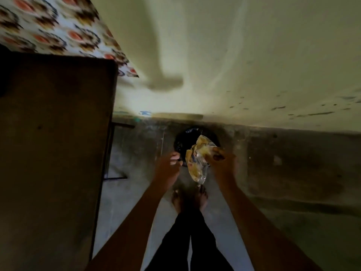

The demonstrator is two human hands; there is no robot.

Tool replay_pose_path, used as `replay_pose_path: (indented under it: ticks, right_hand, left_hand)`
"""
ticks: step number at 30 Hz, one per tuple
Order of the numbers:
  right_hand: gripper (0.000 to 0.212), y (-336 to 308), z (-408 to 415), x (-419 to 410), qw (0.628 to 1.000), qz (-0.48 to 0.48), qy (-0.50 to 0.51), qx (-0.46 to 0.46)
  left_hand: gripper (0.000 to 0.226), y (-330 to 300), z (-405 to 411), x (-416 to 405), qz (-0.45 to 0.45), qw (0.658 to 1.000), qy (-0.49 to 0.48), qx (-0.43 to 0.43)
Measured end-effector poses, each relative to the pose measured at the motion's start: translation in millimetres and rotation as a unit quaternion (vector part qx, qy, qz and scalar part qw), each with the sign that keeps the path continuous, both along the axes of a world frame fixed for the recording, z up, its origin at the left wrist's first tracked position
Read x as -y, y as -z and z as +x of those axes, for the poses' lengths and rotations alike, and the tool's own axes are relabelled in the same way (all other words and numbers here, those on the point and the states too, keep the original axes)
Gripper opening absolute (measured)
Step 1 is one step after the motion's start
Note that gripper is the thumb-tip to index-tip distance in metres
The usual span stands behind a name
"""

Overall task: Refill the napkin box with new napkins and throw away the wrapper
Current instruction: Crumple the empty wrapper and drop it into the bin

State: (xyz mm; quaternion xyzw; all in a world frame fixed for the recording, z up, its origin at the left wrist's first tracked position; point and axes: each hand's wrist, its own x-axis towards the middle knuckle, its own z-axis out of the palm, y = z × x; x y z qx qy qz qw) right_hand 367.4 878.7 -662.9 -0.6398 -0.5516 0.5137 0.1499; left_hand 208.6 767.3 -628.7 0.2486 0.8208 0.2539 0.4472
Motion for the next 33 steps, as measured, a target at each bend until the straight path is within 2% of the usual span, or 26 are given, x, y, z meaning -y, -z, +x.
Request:
replay_pose_path:
  ticks: [6,10,13,17,19,20,21,22,23,24,26,29,31,33]
  right_hand:
    - [0.036,130,-6,-15,0.999,-0.027,-0.011,0.029]
    - [0.028,234,-18,-26,0.998,-0.032,-0.025,0.052]
    - [0.026,298,-29,-33,0.993,-0.016,-0.054,0.103]
    - [0.028,367,-39,-40,0.968,0.069,-0.168,0.171]
    - [0.024,395,-43,-47,0.95,0.099,-0.225,0.192]
    - [0.016,409,-44,-50,0.943,0.095,-0.243,0.206]
    - [0.009,419,-46,-52,0.937,0.07,-0.267,0.212]
    - [0.019,434,-45,-53,0.932,0.053,-0.29,0.211]
    - [0.03,443,-44,-55,0.923,0.04,-0.319,0.211]
    - [0.033,448,-43,-56,0.919,0.025,-0.336,0.205]
    - [0.023,445,-41,-57,0.914,0.01,-0.346,0.21]
    - [0.026,424,-39,-58,0.934,0.028,-0.29,0.206]
    - [0.034,399,-37,-54,0.945,0.039,-0.247,0.211]
    - [0.045,375,-33,-49,0.947,0.043,-0.233,0.216]
  left_hand:
    - [0.036,121,-5,-19,-0.068,0.998,-0.003,-0.002]
    - [0.042,224,-10,-26,-0.109,0.994,0.015,0.001]
    - [0.045,288,-13,-33,-0.118,0.992,0.031,-0.044]
    - [0.034,359,-14,-43,-0.112,0.989,0.006,-0.092]
    - [0.018,382,-16,-50,-0.097,0.986,-0.029,-0.132]
    - [0.005,386,-18,-52,-0.087,0.984,-0.045,-0.15]
    - [0.005,394,-21,-52,-0.085,0.979,-0.055,-0.175]
    - [0.009,400,-23,-53,-0.087,0.976,-0.06,-0.192]
    - [0.01,407,-26,-52,-0.081,0.975,-0.068,-0.196]
    - [0.014,410,-27,-50,-0.075,0.976,-0.076,-0.19]
    - [0.02,413,-25,-45,-0.049,0.982,-0.093,-0.159]
    - [0.01,407,-23,-41,-0.028,0.988,-0.087,-0.122]
    - [0.005,400,-22,-38,-0.033,0.988,-0.081,-0.129]
    - [0.019,391,-22,-37,-0.04,0.984,-0.089,-0.15]
